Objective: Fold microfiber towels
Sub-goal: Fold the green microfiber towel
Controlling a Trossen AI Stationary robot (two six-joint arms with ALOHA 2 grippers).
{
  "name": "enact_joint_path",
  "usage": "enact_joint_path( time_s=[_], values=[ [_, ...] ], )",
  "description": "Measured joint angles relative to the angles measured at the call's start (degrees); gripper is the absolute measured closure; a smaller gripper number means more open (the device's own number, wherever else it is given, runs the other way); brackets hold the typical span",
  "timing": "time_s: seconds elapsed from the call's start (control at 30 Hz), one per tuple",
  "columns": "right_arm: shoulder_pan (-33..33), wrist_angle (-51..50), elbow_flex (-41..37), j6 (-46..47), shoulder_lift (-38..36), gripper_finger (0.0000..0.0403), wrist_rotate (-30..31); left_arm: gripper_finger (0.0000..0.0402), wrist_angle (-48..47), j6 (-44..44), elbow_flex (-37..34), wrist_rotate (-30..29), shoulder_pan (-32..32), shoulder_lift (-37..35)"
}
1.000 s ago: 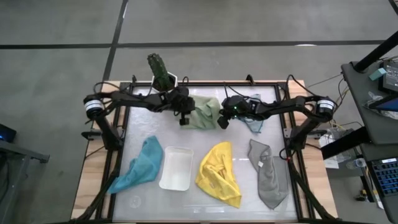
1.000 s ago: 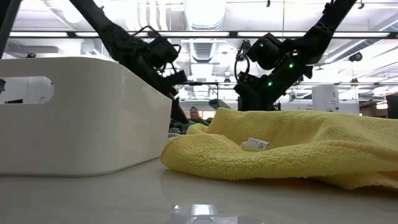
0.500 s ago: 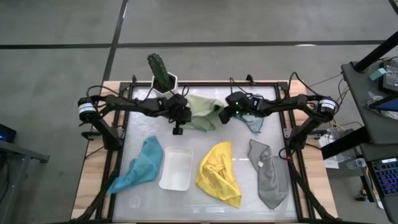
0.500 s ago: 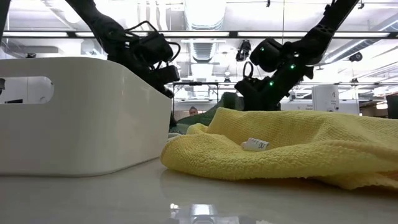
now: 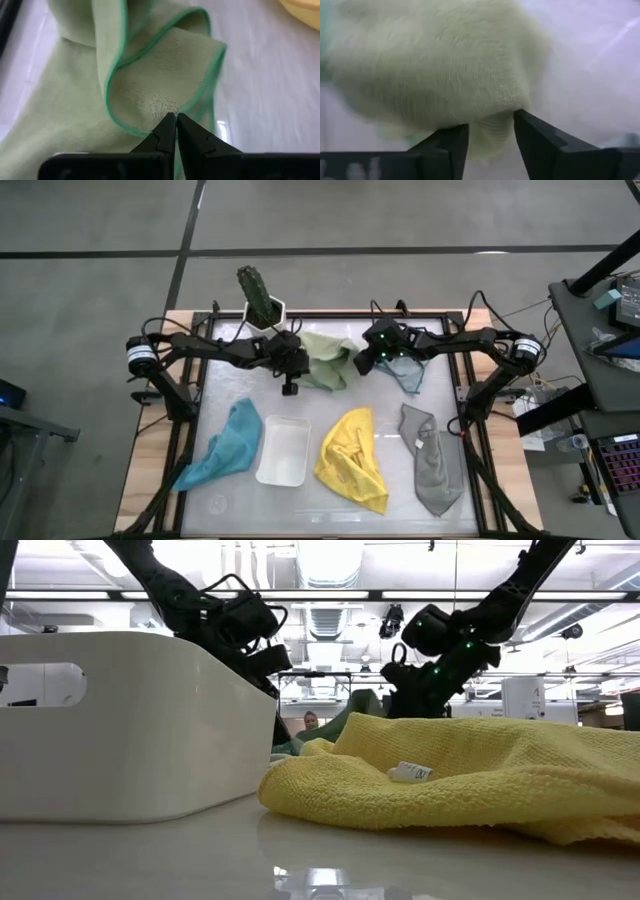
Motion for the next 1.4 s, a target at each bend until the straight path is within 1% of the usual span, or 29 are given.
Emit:
enact_joint_path(
  time_s=[0.07, 0.13, 0.27, 0.47, 0.6, 0.67, 0.8, 0.9, 1.0, 1.17, 1.4],
  values=[
    [0.00, -0.03, 0.00, 0.09, -0.01, 0.0236, -2.92, 0.0398, 0.20, -0.22, 0.00, -0.24, 0.02, 0.00],
    [0.00, -0.48, 0.00, 0.11, -0.02, 0.0221, -4.89, 0.0387, 0.18, -0.29, 0.00, -0.25, 0.00, 0.00],
    [-0.19, -3.24, 0.00, 0.09, -1.01, 0.0197, -5.80, 0.0345, -0.15, -0.36, 0.00, -0.25, 0.00, 0.00],
    [-0.57, -8.55, 0.00, -0.56, -5.23, 0.0191, -5.77, 0.0279, -0.52, -0.39, 0.00, -0.48, 0.01, 0.00],
    [-0.55, -10.37, 0.00, -2.05, -9.19, 0.0191, -5.77, 0.0254, -0.52, -0.34, 0.00, -0.95, 0.00, -0.05],
    [-0.60, -10.37, 0.00, -2.26, -11.11, 0.0192, -5.77, 0.0248, -0.54, -0.32, 0.00, -1.14, 0.00, -0.15],
    [-0.63, -10.27, 0.00, -3.78, -15.07, 0.0192, -5.72, 0.0245, -1.36, -0.31, 0.02, -3.86, 0.00, -0.61],
    [0.15, -9.96, 0.00, -8.74, -17.84, 0.0193, -5.58, 0.0244, -3.02, -0.27, 0.02, -6.21, 0.01, -1.77],
    [3.07, -6.72, 0.00, -14.35, -18.63, 0.0193, -5.72, 0.0244, -3.38, -0.28, 0.04, -7.87, 0.02, -2.84],
    [8.33, 0.56, 0.00, -19.89, -16.35, 0.0193, -5.72, 0.0244, -0.53, -1.51, 0.04, -8.14, 0.14, -2.52],
    [13.11, 7.88, 0.39, -20.99, -8.96, 0.0193, -5.78, 0.0244, 1.94, -4.51, 0.04, -8.14, 0.28, 0.13]
  ],
)
